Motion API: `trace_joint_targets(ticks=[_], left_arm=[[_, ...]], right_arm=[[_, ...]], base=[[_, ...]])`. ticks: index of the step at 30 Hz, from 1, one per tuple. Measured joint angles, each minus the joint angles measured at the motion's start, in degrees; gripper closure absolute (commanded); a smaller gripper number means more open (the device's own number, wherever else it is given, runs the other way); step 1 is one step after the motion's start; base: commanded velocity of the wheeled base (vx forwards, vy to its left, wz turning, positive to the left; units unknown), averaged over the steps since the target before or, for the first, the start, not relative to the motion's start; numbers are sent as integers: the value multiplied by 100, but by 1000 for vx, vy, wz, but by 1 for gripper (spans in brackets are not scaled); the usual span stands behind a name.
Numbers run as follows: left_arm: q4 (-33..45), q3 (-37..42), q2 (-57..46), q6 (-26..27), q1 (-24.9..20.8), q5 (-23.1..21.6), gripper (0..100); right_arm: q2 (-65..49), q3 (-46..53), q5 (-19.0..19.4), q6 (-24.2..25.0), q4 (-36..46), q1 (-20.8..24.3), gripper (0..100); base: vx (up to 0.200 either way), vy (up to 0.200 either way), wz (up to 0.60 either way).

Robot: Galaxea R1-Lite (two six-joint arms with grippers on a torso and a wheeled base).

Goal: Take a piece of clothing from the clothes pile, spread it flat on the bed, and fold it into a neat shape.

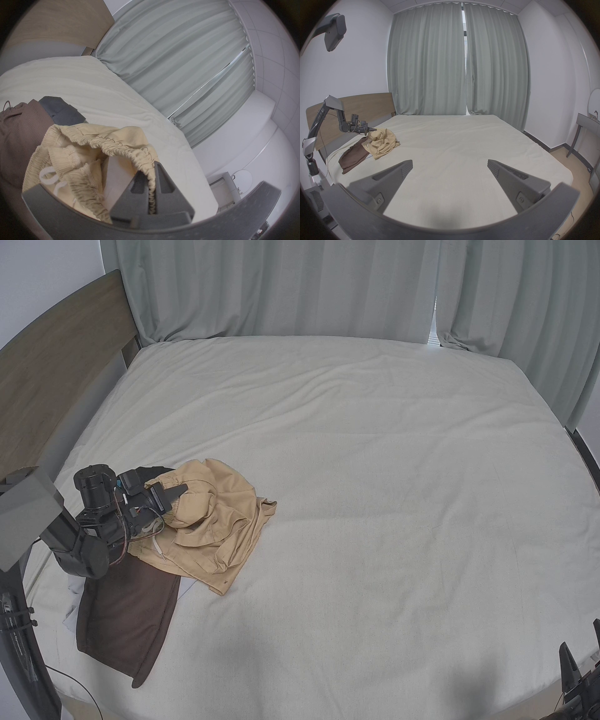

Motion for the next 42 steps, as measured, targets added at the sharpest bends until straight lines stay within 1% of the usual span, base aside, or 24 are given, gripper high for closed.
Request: trace_joint_targets(ticks=[4,9,12,18,24,35,42], left_arm=[[-232,295,-172,-196,-13,-6,100],[-484,627,-478,-567,-84,-6,100],[-791,900,-681,-761,-172,0,100],[-1429,1453,-1020,-911,-341,60,100],[-1869,1927,-1374,-1020,-457,71,100],[-1976,2672,-1999,-1037,-709,20,100],[-1983,2826,-2242,-1067,-975,158,100]], right_arm=[[0,0,0,0,0,0,0],[0,0,0,0,0,2,0],[0,0,-2,0,0,5,0],[0,0,-2,0,2,0,0],[0,0,0,0,0,0,0],[0,0,-2,0,0,5,0],[0,0,-2,0,0,6,0]], base=[[0,0,0],[0,0,0],[0,0,0],[0,0,0],[0,0,0],[0,0,0],[0,0,0]])
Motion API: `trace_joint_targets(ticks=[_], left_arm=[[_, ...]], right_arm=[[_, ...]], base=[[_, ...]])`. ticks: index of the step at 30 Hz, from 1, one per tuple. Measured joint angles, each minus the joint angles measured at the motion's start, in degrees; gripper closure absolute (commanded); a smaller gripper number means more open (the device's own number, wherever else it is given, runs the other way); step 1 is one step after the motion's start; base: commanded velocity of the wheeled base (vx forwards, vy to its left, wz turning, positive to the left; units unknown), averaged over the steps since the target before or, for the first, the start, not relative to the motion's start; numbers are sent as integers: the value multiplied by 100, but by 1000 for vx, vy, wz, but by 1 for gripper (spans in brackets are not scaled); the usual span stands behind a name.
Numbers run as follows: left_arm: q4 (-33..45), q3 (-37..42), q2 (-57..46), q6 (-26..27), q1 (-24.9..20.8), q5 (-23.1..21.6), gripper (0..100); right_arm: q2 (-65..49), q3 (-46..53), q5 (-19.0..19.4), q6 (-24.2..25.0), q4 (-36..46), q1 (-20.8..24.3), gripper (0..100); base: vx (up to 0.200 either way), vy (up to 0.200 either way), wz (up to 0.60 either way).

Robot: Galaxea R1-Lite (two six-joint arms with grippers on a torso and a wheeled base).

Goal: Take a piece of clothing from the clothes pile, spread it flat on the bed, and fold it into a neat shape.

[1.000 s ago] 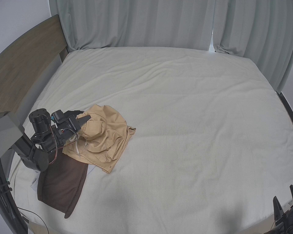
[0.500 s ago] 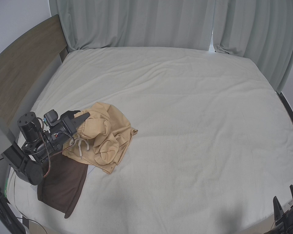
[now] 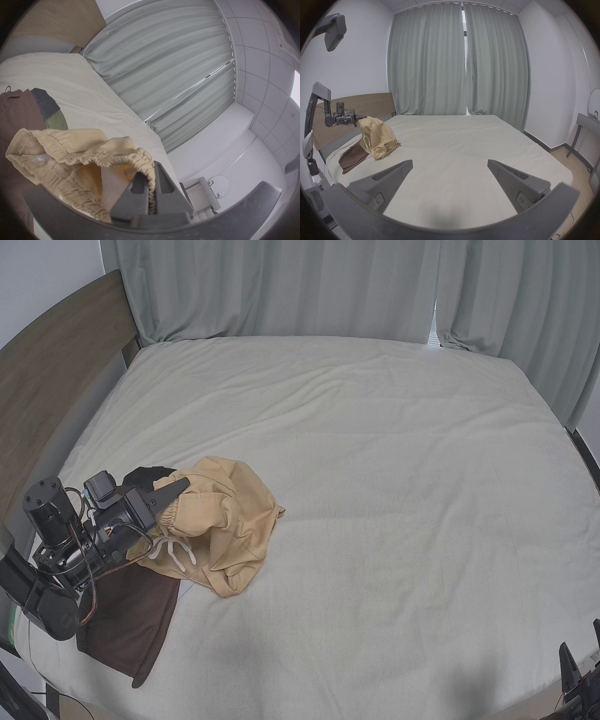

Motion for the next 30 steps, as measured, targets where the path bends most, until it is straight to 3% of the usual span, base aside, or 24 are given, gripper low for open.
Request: trace_joint_targets(ticks=[22,27,30], left_arm=[[104,50,-312,-1013,-936,780,100],[266,-199,-311,-1336,-1248,1631,100],[416,-424,-312,-1588,-1465,1822,100]], right_arm=[[0,0,2,0,2,2,0],[0,0,2,2,0,0,0],[0,0,0,0,2,0,0]], base=[[0,0,0],[0,0,0],[0,0,0]])
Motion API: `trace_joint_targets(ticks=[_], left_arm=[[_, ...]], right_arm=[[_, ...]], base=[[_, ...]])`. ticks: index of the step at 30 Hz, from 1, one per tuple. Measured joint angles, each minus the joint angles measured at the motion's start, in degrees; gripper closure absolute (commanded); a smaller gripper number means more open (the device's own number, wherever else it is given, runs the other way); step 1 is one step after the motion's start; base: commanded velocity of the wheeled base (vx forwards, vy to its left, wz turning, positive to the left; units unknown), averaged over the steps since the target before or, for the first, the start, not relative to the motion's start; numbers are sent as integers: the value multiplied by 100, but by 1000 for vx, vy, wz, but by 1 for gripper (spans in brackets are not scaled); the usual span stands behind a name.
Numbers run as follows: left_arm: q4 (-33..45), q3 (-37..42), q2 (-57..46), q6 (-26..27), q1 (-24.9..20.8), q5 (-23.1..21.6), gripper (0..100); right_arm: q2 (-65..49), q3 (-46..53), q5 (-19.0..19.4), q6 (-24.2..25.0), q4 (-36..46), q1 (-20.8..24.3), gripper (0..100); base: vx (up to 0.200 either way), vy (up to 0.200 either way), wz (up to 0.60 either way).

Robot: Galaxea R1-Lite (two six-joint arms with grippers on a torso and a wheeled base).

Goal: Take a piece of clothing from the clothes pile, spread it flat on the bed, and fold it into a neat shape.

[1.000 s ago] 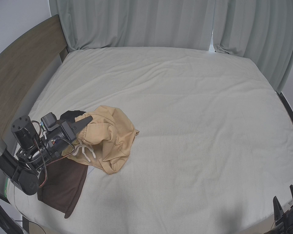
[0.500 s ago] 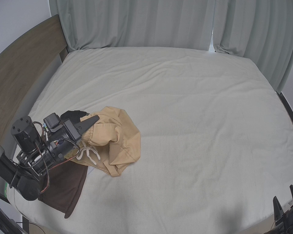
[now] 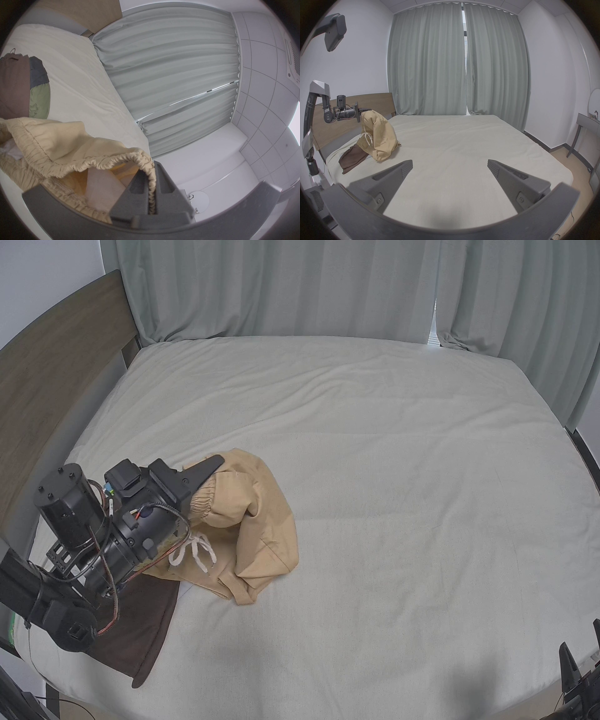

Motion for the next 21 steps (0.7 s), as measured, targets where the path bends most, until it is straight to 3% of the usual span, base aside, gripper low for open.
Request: trace_joint_targets(ticks=[10,21], left_arm=[[187,-288,-2,-130,-452,67,100],[767,-684,-115,-1106,-817,277,100]], right_arm=[[0,0,2,0,-2,2,0],[0,0,2,0,-2,0,0]], base=[[0,0,0],[0,0,0]])
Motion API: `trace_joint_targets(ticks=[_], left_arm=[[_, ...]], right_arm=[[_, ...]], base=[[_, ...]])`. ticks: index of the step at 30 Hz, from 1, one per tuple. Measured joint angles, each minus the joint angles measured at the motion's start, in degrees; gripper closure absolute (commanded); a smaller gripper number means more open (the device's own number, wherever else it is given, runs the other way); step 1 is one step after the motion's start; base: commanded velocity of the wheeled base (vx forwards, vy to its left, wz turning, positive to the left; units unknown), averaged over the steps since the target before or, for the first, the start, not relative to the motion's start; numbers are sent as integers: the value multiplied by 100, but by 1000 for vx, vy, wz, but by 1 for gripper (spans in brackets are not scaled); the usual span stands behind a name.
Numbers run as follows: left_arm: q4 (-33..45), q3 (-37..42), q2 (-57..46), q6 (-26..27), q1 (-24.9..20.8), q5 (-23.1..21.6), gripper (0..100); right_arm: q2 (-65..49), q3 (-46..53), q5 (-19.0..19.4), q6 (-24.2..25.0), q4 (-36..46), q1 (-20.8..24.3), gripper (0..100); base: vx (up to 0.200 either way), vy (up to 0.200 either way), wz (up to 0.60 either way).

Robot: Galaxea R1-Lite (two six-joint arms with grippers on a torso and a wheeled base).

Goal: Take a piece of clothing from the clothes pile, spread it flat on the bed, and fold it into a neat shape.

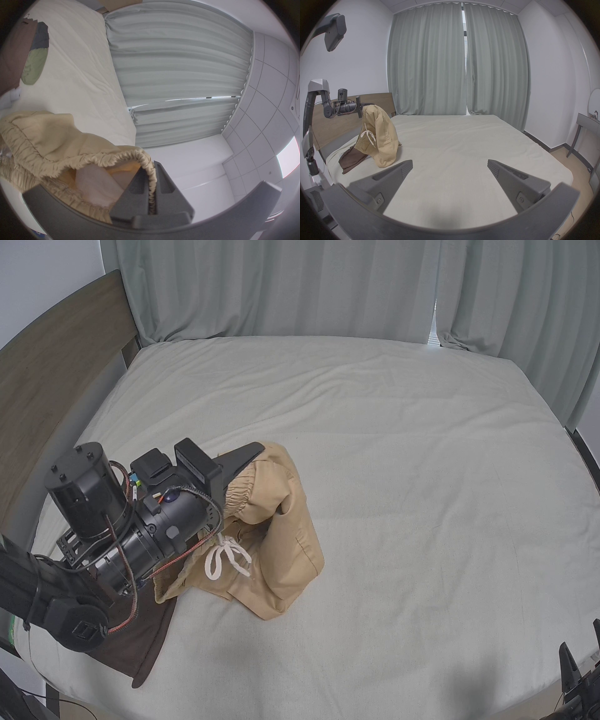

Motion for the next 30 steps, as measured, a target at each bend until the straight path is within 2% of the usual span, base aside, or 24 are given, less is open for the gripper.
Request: trace_joint_targets(ticks=[5,12,18,30], left_arm=[[383,-306,-163,-222,-355,48,100],[501,-579,-207,-266,-747,55,100],[495,-907,-37,-497,-1143,41,100],[536,-1607,600,-547,-1629,-33,100]], right_arm=[[0,0,-2,0,0,2,0],[0,0,-2,0,2,0,0],[0,0,-2,0,0,0,0],[0,0,-2,0,2,-6,0]], base=[[0,0,0],[0,0,0],[0,0,0],[0,0,0]])
